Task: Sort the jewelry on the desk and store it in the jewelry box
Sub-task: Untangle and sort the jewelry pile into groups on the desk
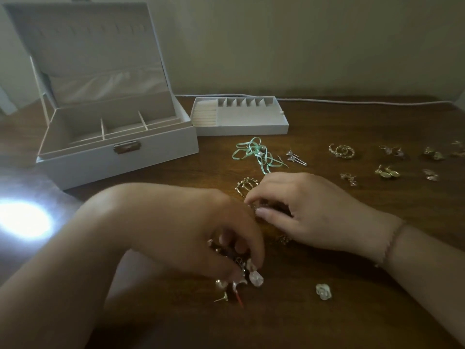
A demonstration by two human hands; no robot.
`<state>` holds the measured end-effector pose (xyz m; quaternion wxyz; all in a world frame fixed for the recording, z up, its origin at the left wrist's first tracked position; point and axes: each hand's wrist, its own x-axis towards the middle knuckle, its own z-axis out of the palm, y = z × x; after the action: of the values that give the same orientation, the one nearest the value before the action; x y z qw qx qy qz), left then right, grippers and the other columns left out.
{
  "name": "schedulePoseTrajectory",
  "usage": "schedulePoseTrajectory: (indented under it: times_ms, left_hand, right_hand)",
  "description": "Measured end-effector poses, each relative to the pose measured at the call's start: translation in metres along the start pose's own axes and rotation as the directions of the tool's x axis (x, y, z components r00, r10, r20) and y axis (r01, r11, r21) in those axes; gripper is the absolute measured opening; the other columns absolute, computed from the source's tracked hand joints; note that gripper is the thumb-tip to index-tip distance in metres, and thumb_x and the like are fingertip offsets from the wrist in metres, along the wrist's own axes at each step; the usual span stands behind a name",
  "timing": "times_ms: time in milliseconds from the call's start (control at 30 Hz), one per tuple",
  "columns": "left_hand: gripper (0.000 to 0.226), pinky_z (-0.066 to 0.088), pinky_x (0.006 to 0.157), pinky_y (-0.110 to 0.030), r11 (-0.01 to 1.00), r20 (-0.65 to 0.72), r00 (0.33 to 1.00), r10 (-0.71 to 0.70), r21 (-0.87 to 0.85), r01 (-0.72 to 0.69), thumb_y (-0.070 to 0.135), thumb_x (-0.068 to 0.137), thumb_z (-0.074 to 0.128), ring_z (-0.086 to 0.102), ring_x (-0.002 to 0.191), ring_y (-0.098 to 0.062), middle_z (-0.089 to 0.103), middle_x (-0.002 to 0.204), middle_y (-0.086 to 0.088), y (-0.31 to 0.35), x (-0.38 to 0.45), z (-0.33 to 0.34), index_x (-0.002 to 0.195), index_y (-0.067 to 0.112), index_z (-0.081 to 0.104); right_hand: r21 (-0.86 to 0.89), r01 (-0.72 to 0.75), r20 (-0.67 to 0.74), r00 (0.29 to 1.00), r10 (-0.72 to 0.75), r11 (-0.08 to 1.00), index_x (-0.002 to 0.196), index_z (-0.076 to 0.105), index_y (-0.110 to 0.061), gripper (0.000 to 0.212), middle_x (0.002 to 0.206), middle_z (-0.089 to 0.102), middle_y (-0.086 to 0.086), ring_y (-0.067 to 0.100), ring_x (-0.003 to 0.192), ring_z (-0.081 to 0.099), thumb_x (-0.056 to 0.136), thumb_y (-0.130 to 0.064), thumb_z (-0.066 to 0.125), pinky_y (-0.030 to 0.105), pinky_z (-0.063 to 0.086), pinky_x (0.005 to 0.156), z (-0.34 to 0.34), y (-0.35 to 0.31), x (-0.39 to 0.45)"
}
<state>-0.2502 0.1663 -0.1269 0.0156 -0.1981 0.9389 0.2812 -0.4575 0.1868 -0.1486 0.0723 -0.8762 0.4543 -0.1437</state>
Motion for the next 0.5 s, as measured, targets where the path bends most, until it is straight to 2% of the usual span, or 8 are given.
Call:
schedulePoseTrajectory:
  times_ms: [67, 133, 200, 267, 400, 500]
  left_hand:
    - [0.025, 0.042, 0.065, -0.007, 0.997, -0.047, 0.999, -0.017, -0.073, 0.014, 0.040, 0.072, 0.069, 0.061, 0.075, -0.007, 0.066, 0.087, 0.008, -0.009, -0.003, -0.010, 0.096, 0.033, 0.074]
    - [0.029, 0.043, 0.066, -0.008, 0.991, -0.075, 0.993, -0.094, -0.107, 0.085, 0.038, 0.072, 0.067, 0.061, 0.081, -0.005, 0.066, 0.088, 0.011, -0.021, -0.008, -0.012, 0.097, 0.025, 0.074]
    - [0.025, 0.045, 0.067, -0.012, 0.992, -0.040, 0.991, -0.124, -0.043, 0.122, 0.030, 0.079, 0.069, 0.060, 0.085, -0.004, 0.064, 0.090, 0.012, -0.020, -0.004, -0.016, 0.103, 0.024, 0.072]
    - [0.021, 0.047, 0.069, -0.018, 0.990, -0.030, 0.992, -0.125, 0.062, 0.127, 0.028, 0.086, 0.072, 0.060, 0.087, -0.008, 0.064, 0.091, 0.013, -0.024, -0.003, -0.019, 0.106, 0.034, 0.069]
    - [0.019, 0.049, 0.071, -0.021, 0.991, -0.013, 0.991, -0.134, 0.025, 0.135, 0.029, 0.087, 0.070, 0.061, 0.086, -0.012, 0.064, 0.090, 0.011, -0.025, -0.006, -0.023, 0.105, 0.035, 0.068]
    - [0.014, 0.049, 0.068, -0.020, 0.991, -0.053, 0.989, -0.137, 0.007, 0.137, 0.029, 0.089, 0.069, 0.062, 0.084, -0.012, 0.065, 0.089, 0.011, -0.027, -0.006, -0.023, 0.102, 0.034, 0.068]
  right_hand:
    - [-0.009, -0.012, -0.020, 1.000, 0.012, 1.000, 0.114, 0.061, -0.039, 0.024, 0.105, 0.059, -0.021, 0.000, 0.092, 0.057, 0.092, -0.042, 0.050, 0.032, 0.052, 0.077, -0.012, 0.002, -0.005]
    - [-0.007, -0.034, 0.049, 0.998, 0.034, 0.999, 0.109, 0.062, -0.044, 0.026, 0.098, 0.059, -0.025, -0.003, 0.086, 0.056, 0.087, -0.049, 0.047, 0.025, 0.049, 0.073, -0.027, 0.004, -0.013]
    - [0.011, -0.048, 0.197, 0.979, 0.044, 0.999, 0.107, 0.060, -0.049, 0.029, 0.093, 0.058, -0.027, -0.004, 0.086, 0.055, 0.081, -0.057, 0.049, 0.019, 0.043, 0.067, -0.038, 0.006, -0.019]
    - [0.005, -0.047, 0.284, 0.958, 0.044, 0.999, 0.108, 0.058, -0.053, 0.030, 0.097, 0.058, -0.028, -0.005, 0.089, 0.053, 0.079, -0.061, 0.056, 0.020, 0.042, 0.067, -0.039, 0.007, -0.021]
    - [-0.023, 0.008, 0.290, 0.957, -0.001, 1.000, 0.103, 0.061, -0.049, 0.021, 0.099, 0.058, -0.026, -0.005, 0.092, 0.053, 0.082, -0.053, 0.063, 0.027, 0.046, 0.077, -0.030, 0.006, -0.018]
    - [-0.037, 0.038, 0.283, 0.959, -0.026, 0.999, 0.099, 0.060, -0.044, 0.015, 0.095, 0.058, -0.025, -0.004, 0.090, 0.052, 0.086, -0.050, 0.060, 0.026, 0.045, 0.076, -0.026, 0.005, -0.019]
